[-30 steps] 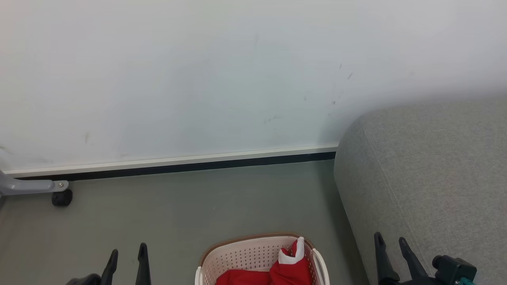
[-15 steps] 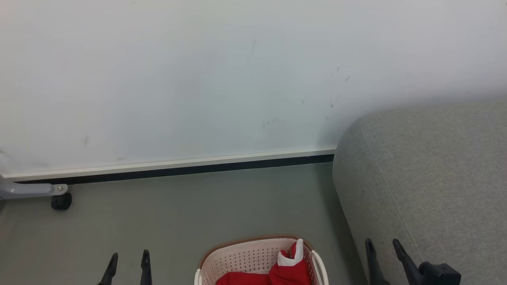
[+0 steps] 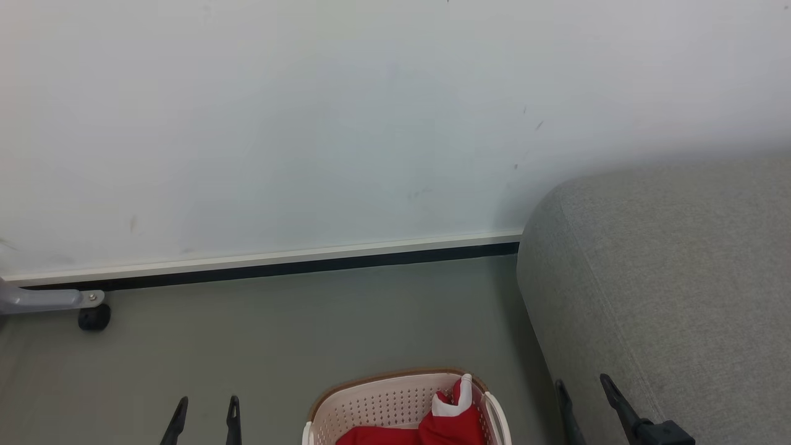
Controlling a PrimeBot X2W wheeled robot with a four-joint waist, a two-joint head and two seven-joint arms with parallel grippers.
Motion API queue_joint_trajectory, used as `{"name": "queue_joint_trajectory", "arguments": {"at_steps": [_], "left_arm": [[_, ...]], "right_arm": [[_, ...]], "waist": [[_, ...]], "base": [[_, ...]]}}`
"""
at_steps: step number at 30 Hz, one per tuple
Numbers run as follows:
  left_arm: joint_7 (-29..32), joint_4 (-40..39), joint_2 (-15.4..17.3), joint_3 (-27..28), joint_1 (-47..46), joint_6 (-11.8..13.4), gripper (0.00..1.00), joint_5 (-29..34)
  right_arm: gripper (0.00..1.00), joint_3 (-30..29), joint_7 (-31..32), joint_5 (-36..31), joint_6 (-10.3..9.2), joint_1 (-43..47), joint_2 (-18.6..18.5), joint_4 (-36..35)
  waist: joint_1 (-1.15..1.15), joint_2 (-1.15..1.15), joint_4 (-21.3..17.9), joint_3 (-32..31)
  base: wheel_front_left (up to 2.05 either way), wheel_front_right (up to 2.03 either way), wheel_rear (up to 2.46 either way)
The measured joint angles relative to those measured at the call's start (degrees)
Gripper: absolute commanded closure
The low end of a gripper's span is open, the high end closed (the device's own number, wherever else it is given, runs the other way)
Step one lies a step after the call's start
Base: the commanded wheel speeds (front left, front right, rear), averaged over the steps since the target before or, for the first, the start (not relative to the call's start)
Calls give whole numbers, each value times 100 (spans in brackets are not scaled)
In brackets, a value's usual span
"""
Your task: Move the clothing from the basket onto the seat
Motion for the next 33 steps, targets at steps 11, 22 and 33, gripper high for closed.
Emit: {"name": "queue_joint_trajectory", "arguments": {"at_steps": [11,22,33], "left_arm": [[0,69,-12,37,0,-53,0,-15],[0,49,-23,104,-18,-58,0,-21],[0,-23,-25,78,-170,-126,0,-11]], "right_arm": [[0,-22,0,0,1,0,0,-9],[0,-101,0,-3,1,-5,22,-78],[0,-135,-1,-49,1,-34,47,-227]], "waist": [[0,0,1,22],[0,0,-14,169],[0,0,-59,474]], "base": [[0,0,0],[0,0,0],[0,0,0]]}}
